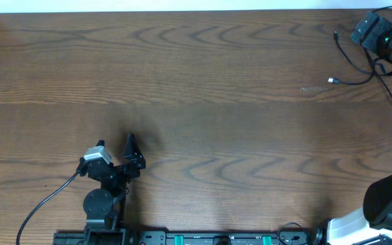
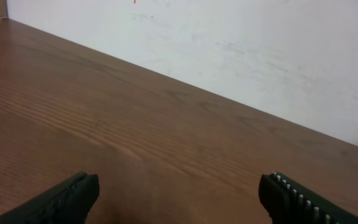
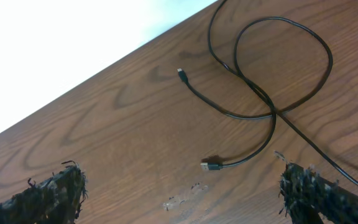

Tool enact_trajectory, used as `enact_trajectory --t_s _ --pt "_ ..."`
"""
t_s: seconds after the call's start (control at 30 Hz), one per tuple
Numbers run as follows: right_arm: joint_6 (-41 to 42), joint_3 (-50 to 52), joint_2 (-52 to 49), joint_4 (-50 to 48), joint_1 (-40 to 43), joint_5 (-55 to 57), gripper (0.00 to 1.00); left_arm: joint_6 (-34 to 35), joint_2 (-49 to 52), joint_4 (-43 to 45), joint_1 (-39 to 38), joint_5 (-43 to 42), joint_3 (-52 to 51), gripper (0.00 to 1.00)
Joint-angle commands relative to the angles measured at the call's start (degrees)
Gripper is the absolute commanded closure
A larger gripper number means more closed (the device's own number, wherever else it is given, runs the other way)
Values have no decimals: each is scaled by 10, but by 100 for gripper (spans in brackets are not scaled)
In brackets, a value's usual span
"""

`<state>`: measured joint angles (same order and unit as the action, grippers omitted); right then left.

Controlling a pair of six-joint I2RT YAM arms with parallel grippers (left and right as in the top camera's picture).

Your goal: Untangle cables

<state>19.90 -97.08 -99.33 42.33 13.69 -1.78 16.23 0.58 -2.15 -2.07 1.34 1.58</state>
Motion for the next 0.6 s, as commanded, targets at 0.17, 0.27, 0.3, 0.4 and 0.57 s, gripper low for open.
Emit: enact_trajectory --t_s 0.17,0.27,0.3,0.4,0.57 --pt "-7 0 -2 0 1 -1 1 -16 -5 -19 -3 -7 -14 13" --pt "-7 0 -2 0 1 -1 1 -35 -5 -19 -3 -7 -14 13" --pt "-7 0 -2 0 1 -1 1 -35 -5 -19 -3 -7 -14 13" --pt "-7 0 -2 0 1 -1 1 -38 -5 -23 -3 -8 -14 13" --pt "-7 0 -2 0 1 -1 1 -51 -5 -21 -3 -7 -14 13"
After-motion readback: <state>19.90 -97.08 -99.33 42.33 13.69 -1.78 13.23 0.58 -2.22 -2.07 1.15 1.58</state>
